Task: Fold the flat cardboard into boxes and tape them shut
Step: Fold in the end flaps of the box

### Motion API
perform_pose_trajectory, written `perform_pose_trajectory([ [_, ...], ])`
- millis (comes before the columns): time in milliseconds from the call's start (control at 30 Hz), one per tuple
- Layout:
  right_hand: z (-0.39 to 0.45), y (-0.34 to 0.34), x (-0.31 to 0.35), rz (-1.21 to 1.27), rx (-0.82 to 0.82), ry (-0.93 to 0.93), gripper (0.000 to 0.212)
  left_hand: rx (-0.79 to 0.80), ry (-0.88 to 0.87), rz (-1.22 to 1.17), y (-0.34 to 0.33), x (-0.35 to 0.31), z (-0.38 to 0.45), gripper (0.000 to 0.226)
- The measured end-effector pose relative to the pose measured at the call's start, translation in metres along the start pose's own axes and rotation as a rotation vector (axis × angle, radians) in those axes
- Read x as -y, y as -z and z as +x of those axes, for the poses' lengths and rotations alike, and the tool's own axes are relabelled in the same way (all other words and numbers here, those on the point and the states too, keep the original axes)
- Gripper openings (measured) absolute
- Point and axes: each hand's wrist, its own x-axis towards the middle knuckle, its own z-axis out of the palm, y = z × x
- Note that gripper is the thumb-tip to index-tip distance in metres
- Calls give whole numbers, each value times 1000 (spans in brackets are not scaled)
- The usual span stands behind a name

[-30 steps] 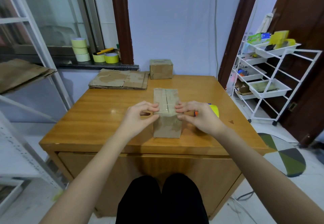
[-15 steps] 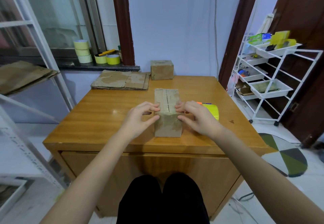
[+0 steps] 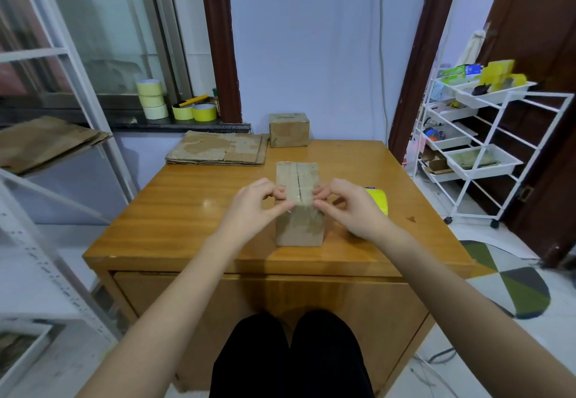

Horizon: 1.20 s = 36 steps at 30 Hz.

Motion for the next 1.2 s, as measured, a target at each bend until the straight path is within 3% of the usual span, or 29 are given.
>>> perform_pose_trajectory([
  [133, -14, -5, -15, -97, 5, 151, 17, -9, -112, 94, -3, 9, -8, 19],
  [400, -9, -22, 5, -99, -139, 13, 32, -90, -90, 157, -13, -3, -14, 26],
  [533, -5, -29, 10, -120, -213, 23, 26, -110, -57, 163, -15, -7, -8, 26],
  [800, -5, -15, 3, 25, -97, 25, 4, 16, -67, 31, -3, 5, -5, 3],
  [933, -9, -5, 3, 120, 11, -65, 25, 106, -80, 54, 6, 5, -6, 20],
  [1000, -11, -3, 4, 138, 32, -74, 25, 126, -70, 55, 9, 5, -6, 21],
  [1100, -11, -3, 5, 121, -16, -70, 14, 97, -16, 67, 6, -1, -8, 25],
  [1200, -11, -10, 9, -45, -83, -109, 27, 40, 36, 142, -2, -12, -6, 30],
])
